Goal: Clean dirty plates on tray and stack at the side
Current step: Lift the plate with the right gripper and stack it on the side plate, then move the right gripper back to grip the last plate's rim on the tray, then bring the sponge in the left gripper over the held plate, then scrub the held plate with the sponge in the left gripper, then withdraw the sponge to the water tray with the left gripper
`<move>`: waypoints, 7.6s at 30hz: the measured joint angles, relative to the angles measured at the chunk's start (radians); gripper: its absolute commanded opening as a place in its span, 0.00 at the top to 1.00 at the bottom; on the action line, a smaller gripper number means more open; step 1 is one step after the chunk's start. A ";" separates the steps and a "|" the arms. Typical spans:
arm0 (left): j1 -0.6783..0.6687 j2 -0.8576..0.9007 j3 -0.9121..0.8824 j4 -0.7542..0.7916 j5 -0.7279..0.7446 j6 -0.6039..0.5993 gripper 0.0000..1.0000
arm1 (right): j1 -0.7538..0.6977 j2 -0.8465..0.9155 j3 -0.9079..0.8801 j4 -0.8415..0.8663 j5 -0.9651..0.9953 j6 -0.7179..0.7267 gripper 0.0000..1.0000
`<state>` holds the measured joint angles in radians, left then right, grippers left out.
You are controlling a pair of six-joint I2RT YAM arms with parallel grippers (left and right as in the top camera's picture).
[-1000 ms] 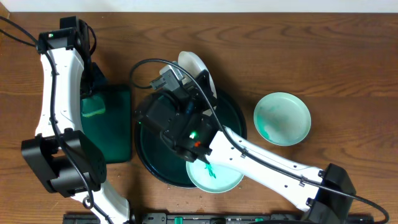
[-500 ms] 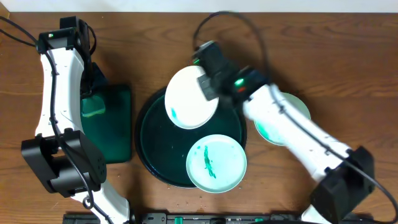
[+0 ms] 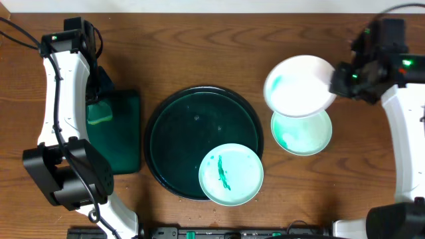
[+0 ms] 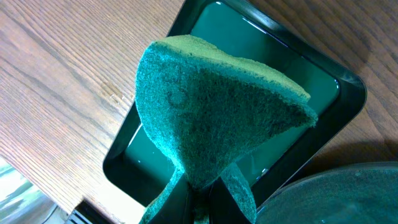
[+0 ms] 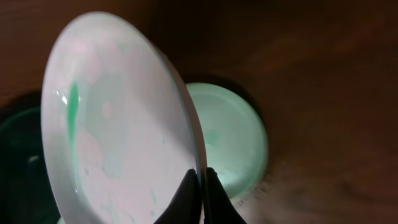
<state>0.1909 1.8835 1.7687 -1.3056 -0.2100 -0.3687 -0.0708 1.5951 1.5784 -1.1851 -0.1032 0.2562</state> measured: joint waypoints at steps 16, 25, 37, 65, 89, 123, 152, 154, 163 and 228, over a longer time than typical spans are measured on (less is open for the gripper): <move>0.000 0.000 0.000 0.003 0.000 0.000 0.93 | -0.115 0.007 -0.476 0.286 -0.031 -0.010 0.82; 0.000 0.000 0.000 0.003 0.000 0.000 0.93 | -0.039 0.007 -0.474 0.230 -0.239 -0.087 0.65; 0.000 0.000 0.000 0.003 0.000 0.000 0.93 | 0.305 0.012 -0.472 0.201 -0.340 -0.043 0.60; 0.000 0.000 0.000 0.003 0.000 0.000 0.93 | 0.550 0.189 -0.470 0.177 -0.232 -0.037 0.99; 0.000 0.000 0.000 0.004 0.000 0.000 0.93 | 0.587 0.190 -0.470 0.405 -0.168 0.115 0.99; 0.000 0.000 0.000 0.004 0.021 0.000 0.93 | 0.636 0.274 -0.468 0.814 -0.089 0.261 0.83; -0.286 0.000 -0.168 0.141 0.253 0.089 0.93 | 0.634 0.355 -0.447 0.832 -0.238 0.379 0.99; -0.319 0.000 -0.228 0.202 0.277 0.089 0.93 | 0.634 0.355 -0.447 0.832 -0.238 0.380 0.99; -0.459 0.046 -0.364 0.384 0.328 0.089 0.93 | 0.634 0.355 -0.447 0.832 -0.238 0.380 0.99; -0.282 0.186 -0.053 0.246 0.388 0.203 0.93 | 0.630 0.360 -0.447 0.826 -0.276 0.394 0.99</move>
<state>-0.0914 2.0693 1.7161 -1.0599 0.1783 -0.1658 0.5594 1.9553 1.1313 -0.3595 -0.3794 0.6506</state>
